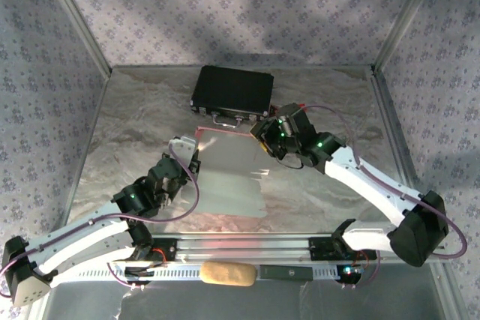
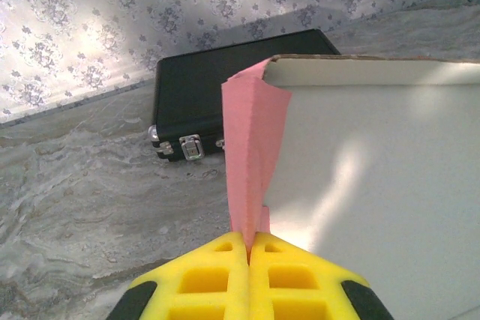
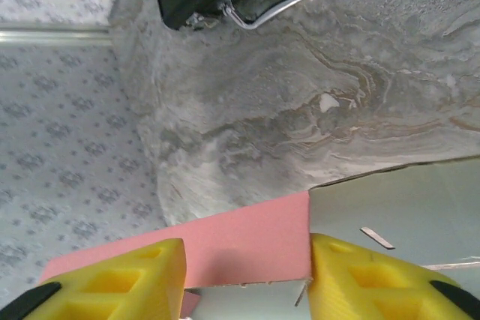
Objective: Fold the paper box
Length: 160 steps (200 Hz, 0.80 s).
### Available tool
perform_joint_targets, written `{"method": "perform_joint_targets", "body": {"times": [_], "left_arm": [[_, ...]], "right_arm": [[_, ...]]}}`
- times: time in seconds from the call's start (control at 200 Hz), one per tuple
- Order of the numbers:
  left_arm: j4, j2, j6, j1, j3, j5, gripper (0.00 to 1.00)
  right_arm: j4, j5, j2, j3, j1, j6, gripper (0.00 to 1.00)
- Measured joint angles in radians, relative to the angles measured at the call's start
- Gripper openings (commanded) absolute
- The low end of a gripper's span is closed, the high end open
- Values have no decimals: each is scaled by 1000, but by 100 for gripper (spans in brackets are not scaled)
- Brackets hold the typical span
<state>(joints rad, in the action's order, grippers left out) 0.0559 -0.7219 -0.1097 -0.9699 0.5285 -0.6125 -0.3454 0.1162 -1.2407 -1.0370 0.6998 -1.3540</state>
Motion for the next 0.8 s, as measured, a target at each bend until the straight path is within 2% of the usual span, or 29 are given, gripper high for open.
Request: {"method": "perform_joint_targets", "body": {"times": [0.255,0.46,0.505,0.585,0.685,0.8], "left_arm": [[-10,0,-12,-14,0,-25,0],[-19,-4,-15,-21,0,-33,0],[-28,-4,-16,-21,0,-36,0],[-38,-4,-19,-22,0,-40,0],[-38,-4,-23,-26,0,-40,0],[-38,-3,-29,-33,0,-39,0]], "right_arm": [[116,-61,31,76,12,-153,13],[161,-124,61,96,39,-233,3],[166,-134,68,96,43,-246,7],[172,-145,76,96,47,-253,29],[174,-146,85,96,50,-240,48],[124,-171,151,101,60,-179,60]]}}
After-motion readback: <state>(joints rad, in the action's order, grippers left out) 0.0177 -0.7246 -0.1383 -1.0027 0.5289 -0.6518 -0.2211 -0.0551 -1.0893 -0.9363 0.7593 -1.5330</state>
